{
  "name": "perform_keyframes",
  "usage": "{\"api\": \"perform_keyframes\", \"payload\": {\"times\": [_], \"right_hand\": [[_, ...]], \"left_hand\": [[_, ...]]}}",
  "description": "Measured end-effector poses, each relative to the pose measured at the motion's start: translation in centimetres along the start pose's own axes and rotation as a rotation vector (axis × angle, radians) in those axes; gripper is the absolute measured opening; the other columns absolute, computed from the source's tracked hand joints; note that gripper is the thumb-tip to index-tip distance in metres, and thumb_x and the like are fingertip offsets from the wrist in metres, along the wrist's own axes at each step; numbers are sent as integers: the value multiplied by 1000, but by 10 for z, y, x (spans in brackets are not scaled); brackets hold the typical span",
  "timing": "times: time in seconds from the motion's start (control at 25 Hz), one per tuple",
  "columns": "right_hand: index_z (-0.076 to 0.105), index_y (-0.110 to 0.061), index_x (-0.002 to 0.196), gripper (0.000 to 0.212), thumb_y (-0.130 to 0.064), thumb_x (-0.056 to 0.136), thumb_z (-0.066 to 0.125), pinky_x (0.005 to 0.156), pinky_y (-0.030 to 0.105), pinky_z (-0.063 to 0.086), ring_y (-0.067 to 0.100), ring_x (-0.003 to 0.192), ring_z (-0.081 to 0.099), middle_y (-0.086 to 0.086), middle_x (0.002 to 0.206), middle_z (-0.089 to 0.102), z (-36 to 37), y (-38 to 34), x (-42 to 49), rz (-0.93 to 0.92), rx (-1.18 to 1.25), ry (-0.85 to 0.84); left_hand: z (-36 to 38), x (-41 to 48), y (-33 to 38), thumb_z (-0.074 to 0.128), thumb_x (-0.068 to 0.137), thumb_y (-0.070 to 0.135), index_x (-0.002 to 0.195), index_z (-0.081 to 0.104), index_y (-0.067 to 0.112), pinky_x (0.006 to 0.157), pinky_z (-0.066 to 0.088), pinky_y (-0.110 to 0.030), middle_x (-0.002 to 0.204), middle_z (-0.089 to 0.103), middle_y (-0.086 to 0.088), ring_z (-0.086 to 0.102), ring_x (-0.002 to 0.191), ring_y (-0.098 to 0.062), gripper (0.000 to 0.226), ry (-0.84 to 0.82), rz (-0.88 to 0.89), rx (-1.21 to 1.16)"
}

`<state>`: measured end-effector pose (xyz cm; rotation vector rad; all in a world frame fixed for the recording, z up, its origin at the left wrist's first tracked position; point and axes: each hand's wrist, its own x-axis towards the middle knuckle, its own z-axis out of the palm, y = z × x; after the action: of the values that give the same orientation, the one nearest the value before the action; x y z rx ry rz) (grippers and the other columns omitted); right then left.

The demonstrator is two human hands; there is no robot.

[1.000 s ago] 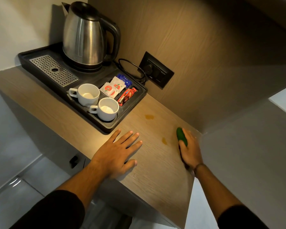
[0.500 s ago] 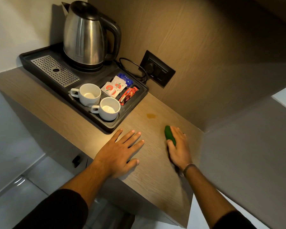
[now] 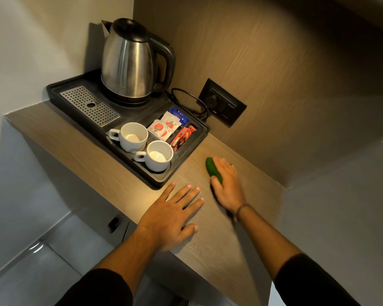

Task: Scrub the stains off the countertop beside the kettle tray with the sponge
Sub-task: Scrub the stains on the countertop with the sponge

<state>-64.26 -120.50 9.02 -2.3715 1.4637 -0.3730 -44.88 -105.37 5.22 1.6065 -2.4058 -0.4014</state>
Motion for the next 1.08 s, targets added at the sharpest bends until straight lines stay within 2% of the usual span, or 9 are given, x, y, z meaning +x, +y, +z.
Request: {"api": "perform_keyframes", "payload": {"times": [0.12, 0.32, 0.4, 0.52, 0.6, 0.76, 0.84, 0.96, 1.08], "right_hand": [[28, -37, 162, 63, -38, 101, 45, 130, 43, 8, 9, 159, 18, -8, 169, 31, -7, 26, -57, -142, -14, -74], [39, -15, 159, 58, -14, 104, 56, 130, 51, 13, 31, 157, 27, 9, 166, 37, -24, 25, 11, 129, -16, 53], [35, -19, 161, 61, -17, 103, 55, 130, 49, 11, 26, 158, 23, 8, 168, 35, -8, -1, 21, 31, -1, 0], [26, -36, 163, 64, -34, 103, 47, 130, 40, 6, 11, 160, 15, -5, 170, 30, 1, 11, -34, -172, -26, -111], [26, -41, 161, 63, -35, 102, 46, 130, 42, 7, 11, 159, 18, -7, 169, 31, -17, 36, -52, -137, 0, -64], [38, -18, 159, 59, -15, 103, 56, 129, 52, 13, 31, 157, 27, 11, 166, 38, -20, 21, 26, 107, -16, 41], [35, -19, 161, 61, -17, 103, 56, 130, 51, 11, 26, 158, 23, 8, 168, 35, -3, -10, 36, 38, -12, 10], [28, -32, 163, 62, -31, 103, 48, 131, 42, 6, 12, 160, 16, -5, 170, 31, 10, -10, -25, -164, -27, -88], [25, -42, 161, 62, -38, 103, 44, 130, 38, 6, 8, 159, 16, -11, 170, 30, -14, 35, -92, -75, 5, -19]], "left_hand": [[-2, 0, 0, 22, 106, 65, 166, 1, 33, 131, -5, -57, 178, -11, 3, -16, 162, -19, 72, -4, -2, 7], [-4, -1, 0, 21, 106, 65, 166, -1, 33, 131, -7, -56, 177, -13, 4, -18, 161, -18, 71, -15, -1, 10], [-3, 0, 1, 21, 106, 65, 166, -1, 33, 131, -7, -56, 177, -13, 4, -18, 161, -18, 71, -17, -2, 9], [-4, -1, 1, 21, 106, 65, 166, 0, 33, 131, -5, -57, 178, -11, 4, -18, 161, -18, 72, -14, -4, -5], [-5, -1, 1, 21, 106, 66, 166, 0, 33, 131, -5, -57, 178, -11, 4, -18, 161, -17, 72, -16, -3, -5], [-4, -1, 0, 22, 106, 66, 166, -1, 33, 131, -6, -56, 178, -12, 4, -17, 161, -17, 72, -18, 2, 5], [-4, 0, 0, 22, 106, 65, 167, 1, 32, 131, -5, -56, 178, -11, 4, -16, 162, -18, 72, -14, 6, 6], [-4, -2, 3, 22, 105, 65, 167, 3, 31, 132, -2, -58, 178, -8, 3, -14, 162, -18, 73, 7, 3, -8], [-4, -2, 1, 23, 106, 65, 166, 4, 32, 131, -5, -56, 178, -5, 3, -14, 162, -18, 72, 21, 5, -14]]}}
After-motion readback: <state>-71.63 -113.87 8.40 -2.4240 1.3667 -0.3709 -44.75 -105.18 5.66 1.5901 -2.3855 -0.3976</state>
